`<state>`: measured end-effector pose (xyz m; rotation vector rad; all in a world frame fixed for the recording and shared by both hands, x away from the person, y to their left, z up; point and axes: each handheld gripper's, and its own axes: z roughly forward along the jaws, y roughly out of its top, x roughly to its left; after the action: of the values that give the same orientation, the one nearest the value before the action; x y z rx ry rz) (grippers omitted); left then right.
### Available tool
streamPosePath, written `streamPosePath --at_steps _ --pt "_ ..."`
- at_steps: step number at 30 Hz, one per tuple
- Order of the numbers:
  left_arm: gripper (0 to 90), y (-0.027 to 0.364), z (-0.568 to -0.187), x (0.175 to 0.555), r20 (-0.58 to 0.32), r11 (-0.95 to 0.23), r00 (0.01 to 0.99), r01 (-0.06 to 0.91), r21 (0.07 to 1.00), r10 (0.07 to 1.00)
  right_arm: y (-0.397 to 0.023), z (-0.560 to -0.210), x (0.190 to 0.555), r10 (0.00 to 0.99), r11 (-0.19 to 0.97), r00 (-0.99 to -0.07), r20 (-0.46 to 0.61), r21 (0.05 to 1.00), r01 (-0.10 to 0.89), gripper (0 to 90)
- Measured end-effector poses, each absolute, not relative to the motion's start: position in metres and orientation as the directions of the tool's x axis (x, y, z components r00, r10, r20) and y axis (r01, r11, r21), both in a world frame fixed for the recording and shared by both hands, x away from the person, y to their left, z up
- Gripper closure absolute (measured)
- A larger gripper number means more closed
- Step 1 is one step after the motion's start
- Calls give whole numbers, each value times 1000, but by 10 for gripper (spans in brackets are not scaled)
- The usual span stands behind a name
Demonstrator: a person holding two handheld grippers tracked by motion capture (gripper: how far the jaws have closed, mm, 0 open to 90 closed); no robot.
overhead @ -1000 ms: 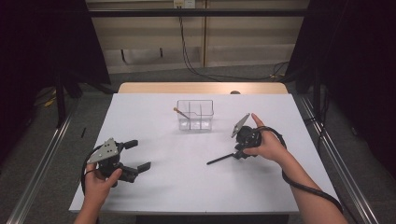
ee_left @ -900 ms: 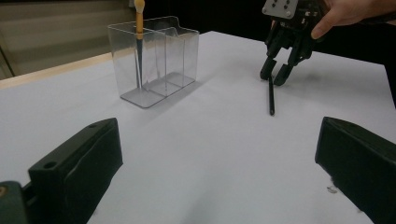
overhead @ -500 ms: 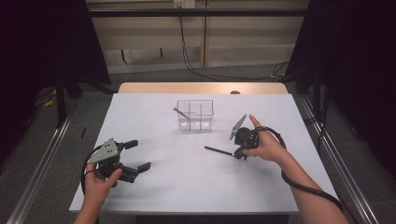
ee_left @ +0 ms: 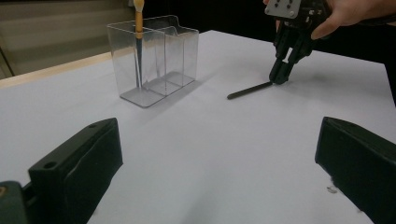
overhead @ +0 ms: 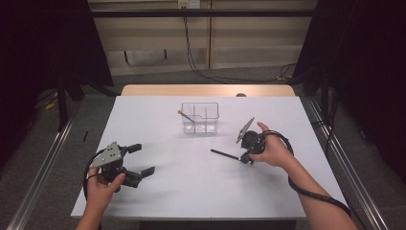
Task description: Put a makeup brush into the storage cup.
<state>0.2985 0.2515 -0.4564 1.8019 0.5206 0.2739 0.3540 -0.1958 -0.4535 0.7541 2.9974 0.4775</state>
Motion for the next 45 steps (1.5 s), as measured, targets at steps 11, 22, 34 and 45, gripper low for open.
streamPosePath --at_steps 11,22,34,45 --pt "6 250 -457 299 -82 -220 874 210 953 478 -200 -450 348 464 833 -882 85 298 467 849" --pt "7 247 -457 299 -82 -223 876 210 952 475 -198 -449 345 459 841 -886 72 287 459 848" --pt "7 248 -459 300 -89 -222 878 215 951 470 -197 -453 354 520 816 -850 83 245 523 821" --pt "8 248 -458 301 -82 -224 877 210 952 473 -202 -455 354 549 783 -829 112 280 556 847"
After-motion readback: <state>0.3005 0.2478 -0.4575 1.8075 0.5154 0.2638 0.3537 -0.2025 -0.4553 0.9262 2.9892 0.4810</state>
